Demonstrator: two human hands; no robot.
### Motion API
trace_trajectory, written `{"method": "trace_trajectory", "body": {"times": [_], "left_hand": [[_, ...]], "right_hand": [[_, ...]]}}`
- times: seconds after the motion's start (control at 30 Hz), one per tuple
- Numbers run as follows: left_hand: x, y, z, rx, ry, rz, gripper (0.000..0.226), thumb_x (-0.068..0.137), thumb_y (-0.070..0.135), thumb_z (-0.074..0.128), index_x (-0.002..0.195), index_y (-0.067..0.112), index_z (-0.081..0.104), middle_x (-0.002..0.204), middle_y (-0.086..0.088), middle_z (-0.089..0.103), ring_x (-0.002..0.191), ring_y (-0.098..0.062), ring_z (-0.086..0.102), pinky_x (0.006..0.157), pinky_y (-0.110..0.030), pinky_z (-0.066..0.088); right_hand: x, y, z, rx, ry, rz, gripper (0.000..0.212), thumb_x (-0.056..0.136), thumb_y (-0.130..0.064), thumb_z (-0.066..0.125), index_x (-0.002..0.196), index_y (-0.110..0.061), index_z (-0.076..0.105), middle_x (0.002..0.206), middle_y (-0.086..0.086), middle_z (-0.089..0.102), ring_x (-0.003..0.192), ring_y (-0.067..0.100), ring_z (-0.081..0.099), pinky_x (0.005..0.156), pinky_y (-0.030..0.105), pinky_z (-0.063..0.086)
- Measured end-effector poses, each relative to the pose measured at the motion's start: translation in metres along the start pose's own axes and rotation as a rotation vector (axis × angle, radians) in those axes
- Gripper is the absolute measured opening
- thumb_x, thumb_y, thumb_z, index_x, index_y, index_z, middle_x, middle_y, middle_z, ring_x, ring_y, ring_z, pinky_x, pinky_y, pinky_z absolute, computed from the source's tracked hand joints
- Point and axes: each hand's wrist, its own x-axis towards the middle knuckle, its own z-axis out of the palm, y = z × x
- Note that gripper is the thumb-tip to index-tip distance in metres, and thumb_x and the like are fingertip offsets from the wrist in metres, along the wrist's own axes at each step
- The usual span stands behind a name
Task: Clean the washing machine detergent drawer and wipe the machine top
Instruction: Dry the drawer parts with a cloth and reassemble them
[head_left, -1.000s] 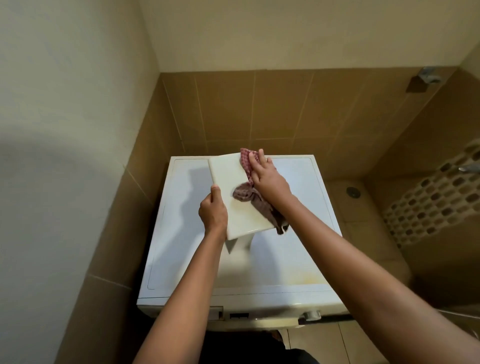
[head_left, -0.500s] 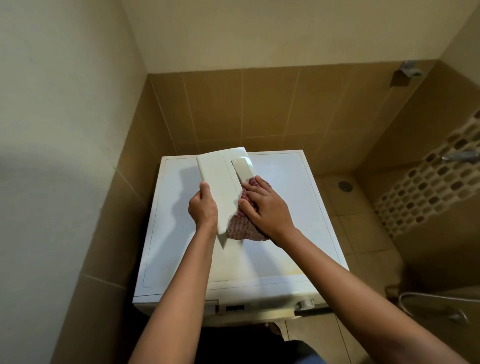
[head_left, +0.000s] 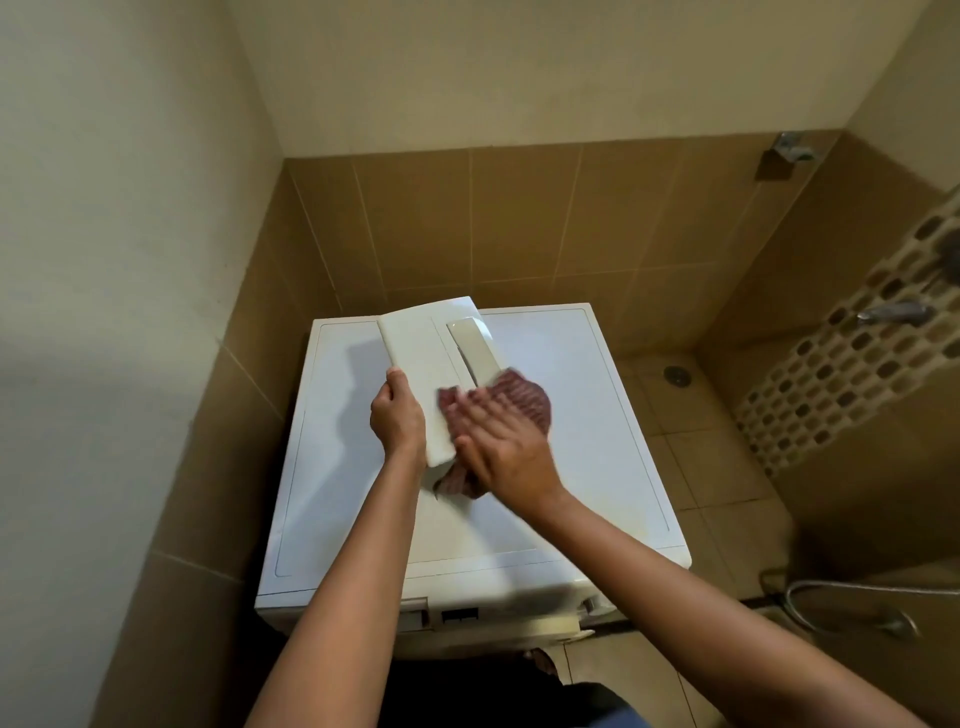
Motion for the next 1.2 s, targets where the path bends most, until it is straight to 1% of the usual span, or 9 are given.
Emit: {"method": "trace_trajectory", "body": {"times": [0.07, 0.17, 0.3, 0.47, 0.63, 0.8, 0.9, 1.07, 1.2], "left_hand": [[0.005, -0.001, -0.003, -0.023, -0.038, -0.006, 0.036, 0.101, 0.044, 0.039, 0.088, 0.019, 0.063, 0.099, -0.007, 0.069, 0.094, -0.026, 0.066, 0.089, -0.039, 0.055], [0.013, 0.002, -0.01, -0.049, -0.108, -0.038, 0.036, 0.101, 0.043, 0.04, 0.098, 0.017, 0.064, 0.105, -0.01, 0.07, 0.097, -0.026, 0.067, 0.091, -0.038, 0.054], [0.012, 0.001, -0.008, -0.008, -0.058, -0.053, 0.044, 0.1, 0.047, 0.037, 0.107, 0.015, 0.066, 0.106, -0.008, 0.069, 0.098, -0.026, 0.065, 0.092, -0.04, 0.054], [0.009, 0.002, -0.006, -0.042, 0.003, -0.055, 0.036, 0.099, 0.046, 0.041, 0.099, 0.017, 0.063, 0.106, -0.008, 0.069, 0.096, -0.025, 0.065, 0.089, -0.04, 0.055], [0.006, 0.003, -0.004, -0.067, -0.001, -0.042, 0.038, 0.1, 0.044, 0.041, 0.102, 0.014, 0.064, 0.105, -0.007, 0.069, 0.097, -0.023, 0.065, 0.089, -0.037, 0.055], [0.008, 0.004, -0.008, 0.023, 0.004, -0.018, 0.046, 0.102, 0.043, 0.037, 0.112, 0.01, 0.069, 0.112, -0.011, 0.069, 0.105, -0.027, 0.063, 0.098, -0.038, 0.049], [0.007, 0.007, -0.008, 0.04, 0.016, -0.021, 0.041, 0.101, 0.044, 0.038, 0.099, 0.016, 0.067, 0.107, -0.009, 0.069, 0.098, -0.026, 0.064, 0.092, -0.039, 0.052], [0.004, 0.006, -0.009, -0.038, -0.005, -0.052, 0.037, 0.101, 0.045, 0.039, 0.085, 0.02, 0.06, 0.089, -0.002, 0.065, 0.081, -0.021, 0.063, 0.075, -0.032, 0.055], [0.005, 0.004, -0.008, -0.05, -0.016, -0.041, 0.034, 0.101, 0.043, 0.038, 0.094, 0.019, 0.06, 0.102, -0.007, 0.067, 0.095, -0.024, 0.065, 0.086, -0.036, 0.056]], "right_hand": [[0.006, -0.018, 0.0, 0.02, -0.169, -0.069, 0.04, 0.1, -0.028, 0.038, 0.131, -0.011, 0.058, 0.138, 0.007, 0.054, 0.131, 0.02, 0.047, 0.114, 0.036, 0.03], [0.026, -0.027, -0.004, 0.09, -0.383, -0.004, 0.048, 0.101, -0.032, 0.027, 0.141, -0.014, 0.045, 0.148, 0.006, 0.041, 0.14, 0.021, 0.035, 0.118, 0.034, 0.019], [0.06, -0.006, -0.005, 0.062, -0.492, 0.122, 0.047, 0.104, -0.035, 0.024, 0.149, -0.022, 0.031, 0.155, 0.001, 0.029, 0.146, 0.017, 0.02, 0.12, 0.032, 0.011], [0.052, -0.005, -0.015, 0.053, -0.496, 0.14, 0.047, 0.104, -0.034, 0.025, 0.149, -0.021, 0.03, 0.155, 0.001, 0.028, 0.146, 0.017, 0.019, 0.118, 0.028, 0.006], [0.022, -0.015, -0.032, 0.062, -0.516, 0.092, 0.059, 0.096, -0.039, 0.012, 0.146, -0.019, 0.036, 0.153, 0.003, 0.033, 0.145, 0.018, 0.023, 0.116, 0.025, 0.003], [0.066, -0.019, -0.004, 0.063, -0.533, 0.123, 0.046, 0.103, -0.03, 0.028, 0.147, -0.019, 0.034, 0.155, 0.004, 0.029, 0.145, 0.02, 0.021, 0.119, 0.031, 0.006], [0.081, -0.006, 0.002, 0.054, -0.526, 0.175, 0.046, 0.104, -0.03, 0.028, 0.149, -0.02, 0.031, 0.156, 0.002, 0.026, 0.146, 0.019, 0.02, 0.12, 0.033, 0.012], [0.043, 0.002, -0.021, 0.02, -0.497, 0.198, 0.049, 0.102, -0.034, 0.022, 0.149, -0.02, 0.03, 0.155, 0.0, 0.027, 0.146, 0.019, 0.019, 0.118, 0.029, 0.005], [0.017, -0.018, -0.027, 0.037, -0.518, 0.151, 0.06, 0.095, -0.038, 0.014, 0.145, -0.017, 0.037, 0.152, 0.003, 0.033, 0.144, 0.024, 0.025, 0.118, 0.039, 0.014]]}}
